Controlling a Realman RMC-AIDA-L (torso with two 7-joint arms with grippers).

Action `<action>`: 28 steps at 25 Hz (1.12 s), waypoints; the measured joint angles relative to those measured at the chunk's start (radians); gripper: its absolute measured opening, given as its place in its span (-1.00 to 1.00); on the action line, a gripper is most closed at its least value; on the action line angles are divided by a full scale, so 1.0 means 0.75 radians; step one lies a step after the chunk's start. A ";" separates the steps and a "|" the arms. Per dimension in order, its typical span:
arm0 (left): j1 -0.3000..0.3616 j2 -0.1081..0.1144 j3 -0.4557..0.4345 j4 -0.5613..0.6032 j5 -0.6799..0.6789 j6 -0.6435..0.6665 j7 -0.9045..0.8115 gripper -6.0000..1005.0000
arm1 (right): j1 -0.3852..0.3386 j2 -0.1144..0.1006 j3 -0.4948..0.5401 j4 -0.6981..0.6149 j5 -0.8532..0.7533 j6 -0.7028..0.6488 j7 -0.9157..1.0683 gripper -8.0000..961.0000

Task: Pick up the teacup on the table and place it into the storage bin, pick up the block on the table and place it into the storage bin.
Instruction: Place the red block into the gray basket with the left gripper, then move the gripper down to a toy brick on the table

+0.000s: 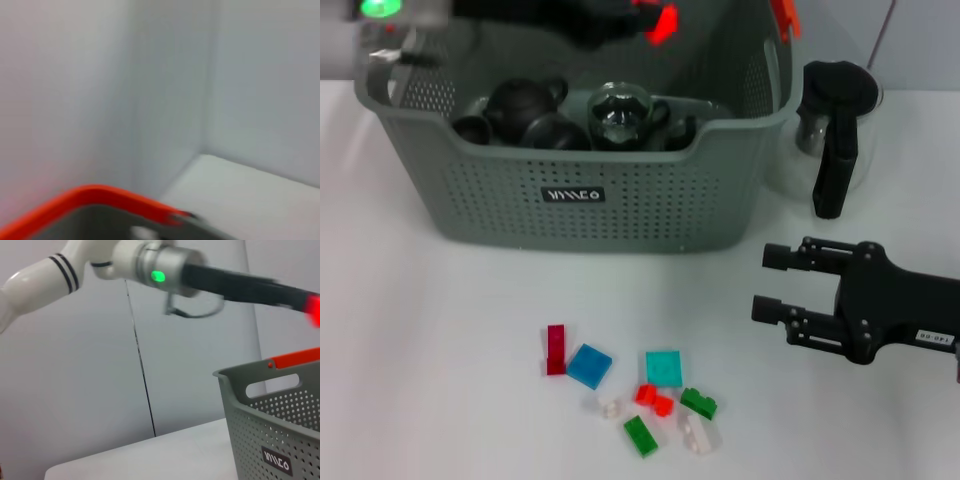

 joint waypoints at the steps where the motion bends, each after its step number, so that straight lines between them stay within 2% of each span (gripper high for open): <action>1: -0.017 -0.008 0.041 0.031 0.040 -0.101 -0.029 -0.49 | 0.000 0.000 0.000 0.000 0.000 0.000 0.000 0.34; 4: -0.065 -0.027 0.160 0.175 0.177 -0.388 -0.080 -0.48 | 0.003 0.000 0.000 0.000 0.000 0.000 0.000 0.34; 8: -0.158 -0.039 0.229 0.408 0.370 -0.658 -0.125 -0.46 | 0.004 0.001 0.000 0.000 0.000 0.000 0.000 0.34; 13: -0.282 -0.033 0.240 0.688 0.517 -0.840 -0.154 -0.43 | 0.006 0.001 0.000 0.000 0.000 0.000 0.000 0.34; 19: -0.395 -0.043 0.243 0.902 0.712 -0.973 -0.229 -0.40 | 0.008 0.002 0.000 0.000 0.000 0.000 0.000 0.34; 21: -0.401 -0.052 0.235 0.874 0.731 -0.952 -0.279 -0.34 | 0.008 0.001 0.000 0.000 0.000 0.000 0.000 0.34; 23: -0.349 -0.074 0.216 0.763 0.684 -0.891 -0.275 -0.25 | 0.008 0.000 0.000 0.000 0.000 0.000 0.000 0.34; 25: -0.234 -0.096 0.205 0.553 0.551 -0.787 -0.228 -0.15 | 0.008 -0.002 0.002 0.000 0.000 -0.002 0.000 0.34; 26: -0.166 -0.098 0.205 0.410 0.430 -0.707 -0.192 -0.11 | 0.008 -0.002 0.003 0.000 0.000 -0.002 0.000 0.34; 28: -0.068 -0.082 0.203 0.245 0.238 -0.563 -0.139 -0.01 | 0.007 -0.002 0.005 0.001 0.000 -0.003 0.000 0.34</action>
